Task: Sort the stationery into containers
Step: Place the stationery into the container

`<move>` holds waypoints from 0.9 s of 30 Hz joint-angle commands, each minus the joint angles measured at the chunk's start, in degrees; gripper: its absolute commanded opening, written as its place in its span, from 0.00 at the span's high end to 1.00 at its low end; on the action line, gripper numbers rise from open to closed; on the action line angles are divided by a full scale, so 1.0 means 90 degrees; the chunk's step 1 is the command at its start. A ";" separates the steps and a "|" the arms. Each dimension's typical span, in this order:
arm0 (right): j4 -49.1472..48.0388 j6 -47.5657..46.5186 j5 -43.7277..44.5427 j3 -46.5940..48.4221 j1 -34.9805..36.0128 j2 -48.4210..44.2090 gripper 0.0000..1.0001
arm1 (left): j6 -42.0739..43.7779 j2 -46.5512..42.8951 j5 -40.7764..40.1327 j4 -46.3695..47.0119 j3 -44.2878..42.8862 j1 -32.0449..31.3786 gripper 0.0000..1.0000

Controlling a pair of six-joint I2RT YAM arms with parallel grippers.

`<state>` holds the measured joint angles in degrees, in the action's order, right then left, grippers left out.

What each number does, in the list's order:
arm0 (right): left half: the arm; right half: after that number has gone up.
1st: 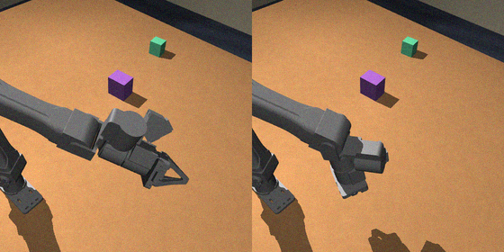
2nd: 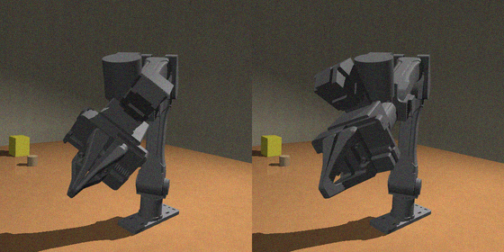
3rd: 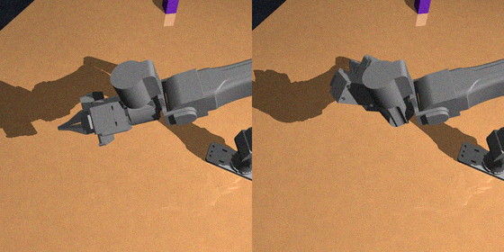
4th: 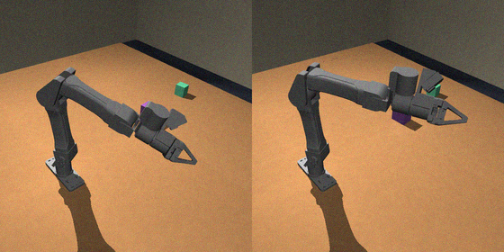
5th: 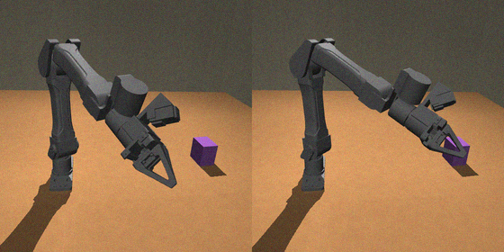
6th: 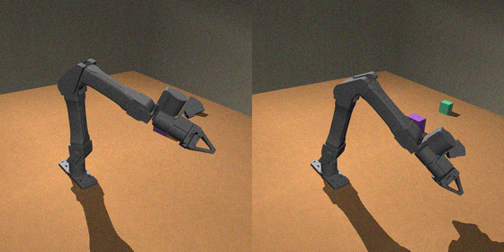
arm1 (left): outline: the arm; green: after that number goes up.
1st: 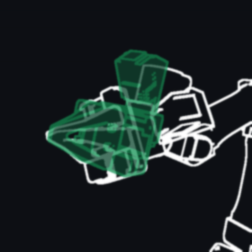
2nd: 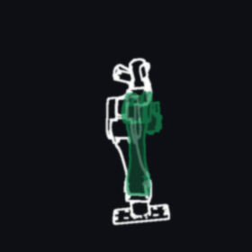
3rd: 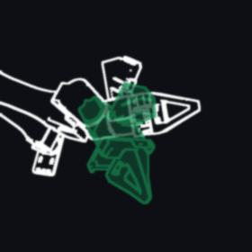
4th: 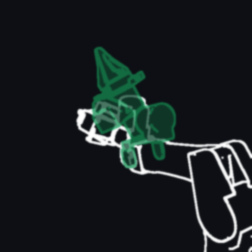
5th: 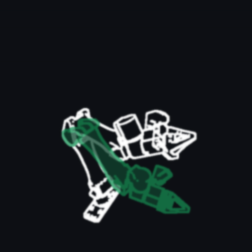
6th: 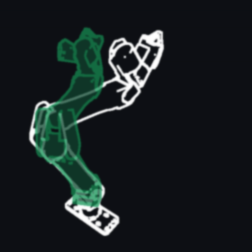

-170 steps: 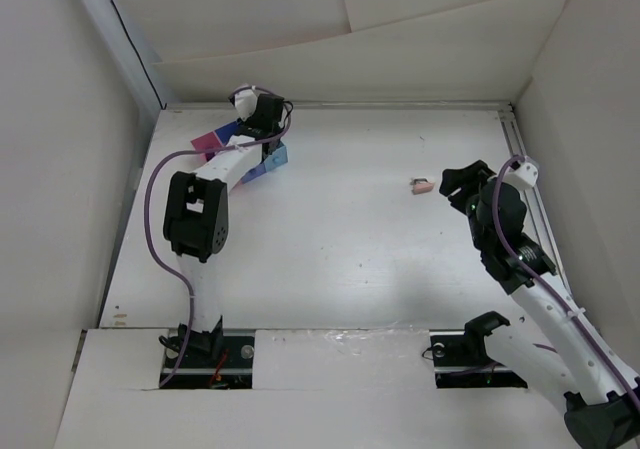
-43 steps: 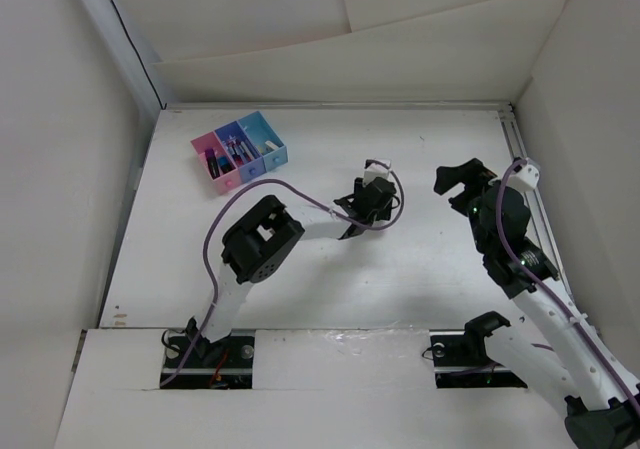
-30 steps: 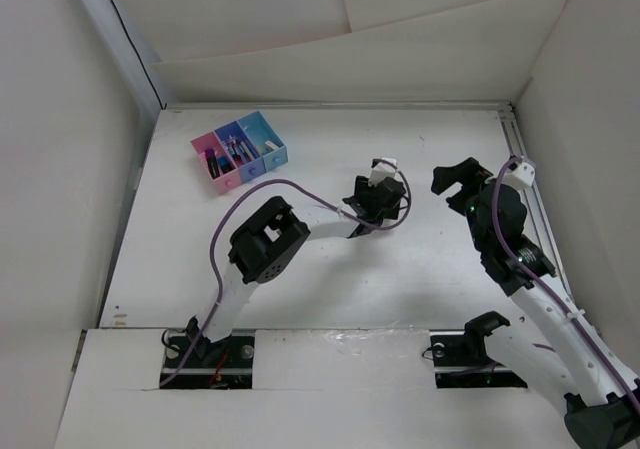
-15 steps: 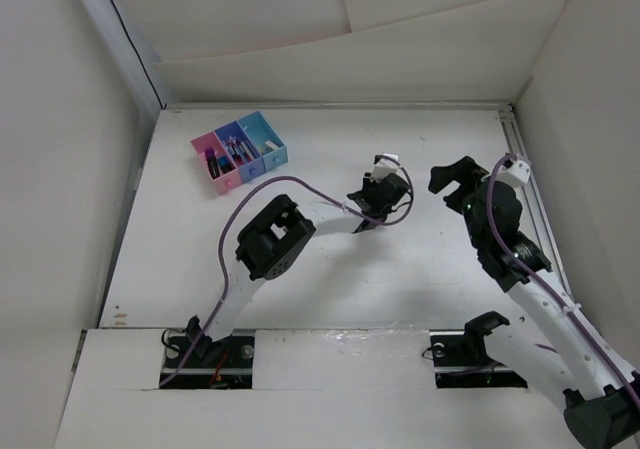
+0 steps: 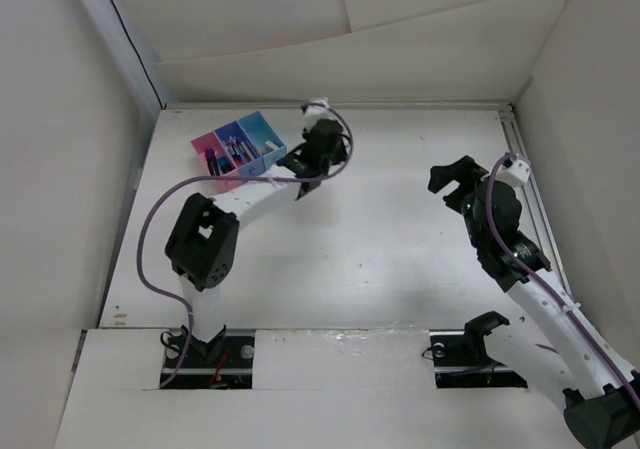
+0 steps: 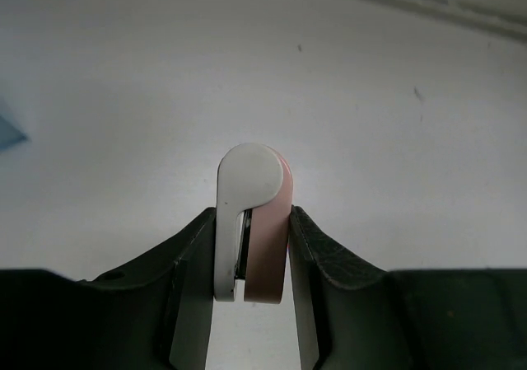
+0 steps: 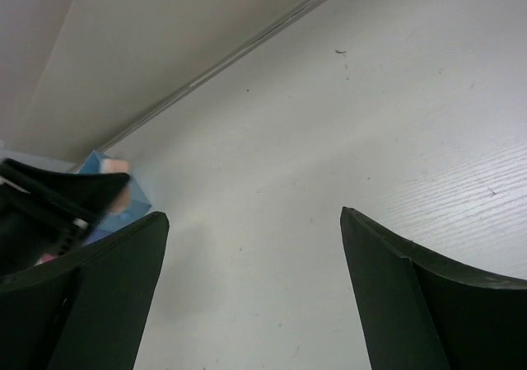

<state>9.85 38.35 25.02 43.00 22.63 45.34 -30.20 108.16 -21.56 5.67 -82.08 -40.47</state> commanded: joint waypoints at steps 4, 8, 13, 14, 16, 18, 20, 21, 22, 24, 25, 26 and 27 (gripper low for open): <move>-0.0274 -0.0081 -0.0084 0.0017 0.0063 -0.0175 0.09 | -0.0814 -0.0446 0.0939 -0.0327 -0.0302 0.1770 0.97; -0.0274 -0.0081 -0.0084 0.0017 0.0063 -0.0175 0.09 | -0.0893 -0.0125 0.0864 -0.0717 -0.0781 0.2465 0.96; -0.0274 -0.0081 -0.0142 0.0075 0.0063 -0.0116 0.09 | -0.0756 0.0501 0.0482 -0.1420 -0.1659 0.2661 0.93; -0.0274 -0.0081 -0.0143 0.0075 0.0063 -0.0116 0.09 | -0.0756 0.0599 0.0414 -0.1421 -0.1864 0.2661 0.93; -0.0274 -0.0081 -0.0143 0.0075 0.0063 -0.0116 0.09 | -0.0756 0.0843 0.0326 -0.1489 -0.2002 0.2719 0.93; -0.0274 -0.0081 -0.0143 0.0075 0.0063 -0.0116 0.09 | -0.0834 0.1019 0.0325 -0.1645 -0.2284 0.2719 0.93; -0.0274 -0.0081 -0.0143 0.0075 0.0063 -0.0116 0.09 | -0.1000 0.1263 0.0325 -0.1869 -0.2480 0.2778 0.92; -0.0274 -0.0081 -0.0143 0.0075 0.0063 -0.0116 0.09 | -0.1000 0.1264 0.0325 -0.1870 -0.2549 0.2778 0.92; -0.0274 -0.0081 -0.0143 0.0075 0.0063 -0.0116 0.09 | -0.1068 0.1341 0.0248 -0.1870 -0.2550 0.2778 0.92; -0.0274 -0.0081 -0.0143 0.0075 0.0063 -0.0116 0.09 | -0.1069 0.1342 0.0170 -0.1870 -0.2550 0.2778 0.91; -0.0274 -0.0081 -0.0143 0.0075 0.0063 -0.0116 0.09 | -0.1069 0.1342 0.0111 -0.1870 -0.2550 0.2778 0.91; -0.0274 -0.0081 -0.0143 0.0075 0.0063 -0.0116 0.09 | -0.1069 0.1342 0.0111 -0.1870 -0.2550 0.2778 0.90; -0.0274 -0.0081 -0.0143 0.0075 0.0063 -0.0116 0.09 | -0.1069 0.1342 0.0043 -0.1928 -0.2550 0.2778 0.90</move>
<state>9.82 38.33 24.10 43.00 22.63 44.64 -38.89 121.47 -18.52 -11.33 -102.13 -15.75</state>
